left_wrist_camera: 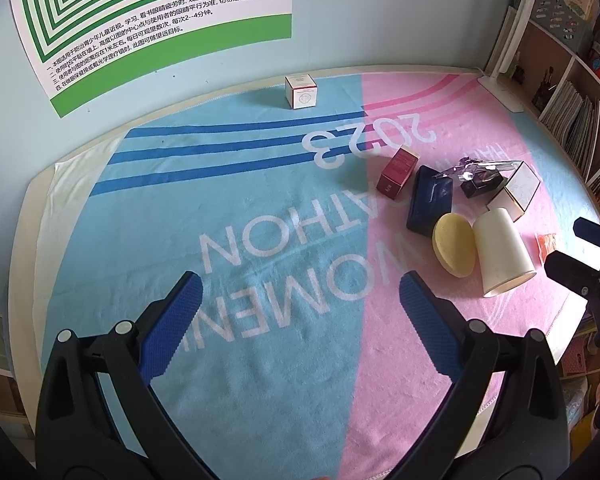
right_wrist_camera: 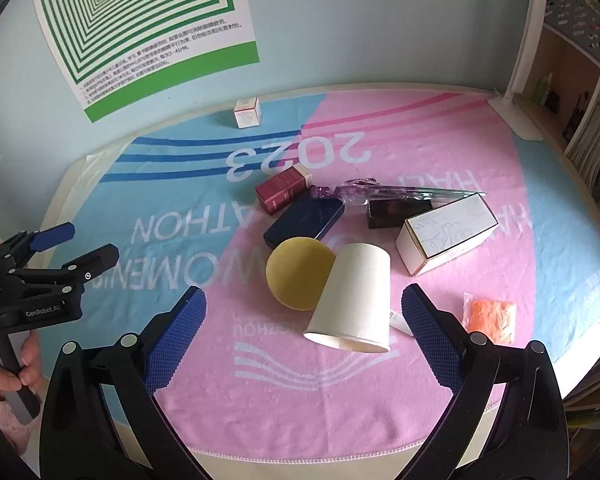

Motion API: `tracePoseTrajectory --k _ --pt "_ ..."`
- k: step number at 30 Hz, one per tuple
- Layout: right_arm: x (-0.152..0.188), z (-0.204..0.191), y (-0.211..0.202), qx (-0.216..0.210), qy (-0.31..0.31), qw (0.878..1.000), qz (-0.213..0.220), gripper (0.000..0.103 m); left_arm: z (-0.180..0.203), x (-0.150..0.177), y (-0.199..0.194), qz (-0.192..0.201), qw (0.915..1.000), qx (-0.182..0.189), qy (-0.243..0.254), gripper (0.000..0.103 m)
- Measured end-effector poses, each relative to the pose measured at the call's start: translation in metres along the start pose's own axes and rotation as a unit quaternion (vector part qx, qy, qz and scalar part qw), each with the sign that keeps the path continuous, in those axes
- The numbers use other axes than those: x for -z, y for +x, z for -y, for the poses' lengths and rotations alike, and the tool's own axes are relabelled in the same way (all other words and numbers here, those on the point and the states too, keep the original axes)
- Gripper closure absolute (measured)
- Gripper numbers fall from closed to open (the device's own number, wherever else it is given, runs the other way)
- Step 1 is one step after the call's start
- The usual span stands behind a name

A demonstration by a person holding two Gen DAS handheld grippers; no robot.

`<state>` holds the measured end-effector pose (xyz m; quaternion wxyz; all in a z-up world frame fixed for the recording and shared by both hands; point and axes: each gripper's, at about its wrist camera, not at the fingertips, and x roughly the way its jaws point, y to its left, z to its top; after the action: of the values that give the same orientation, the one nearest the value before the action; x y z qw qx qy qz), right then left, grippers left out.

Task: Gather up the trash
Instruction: 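Move both tools toward the objects on the towel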

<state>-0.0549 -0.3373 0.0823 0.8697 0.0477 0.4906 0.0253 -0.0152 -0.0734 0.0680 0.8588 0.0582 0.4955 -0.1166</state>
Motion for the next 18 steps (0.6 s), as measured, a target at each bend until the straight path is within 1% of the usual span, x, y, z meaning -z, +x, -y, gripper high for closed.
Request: tracePoseTrajectory --k 11,18 --pt "-0.007 -0.002 0.008 -0.004 -0.004 1.0 -0.008 0.006 -0.004 -0.006 0.006 -0.006 1.0 -0.002 0.001 0.007" --pt "-0.02 -0.011 0.016 -0.013 -0.001 1.0 -0.012 0.006 -0.013 -0.023 0.018 -0.015 0.9996 -0.007 0.021 0.007"
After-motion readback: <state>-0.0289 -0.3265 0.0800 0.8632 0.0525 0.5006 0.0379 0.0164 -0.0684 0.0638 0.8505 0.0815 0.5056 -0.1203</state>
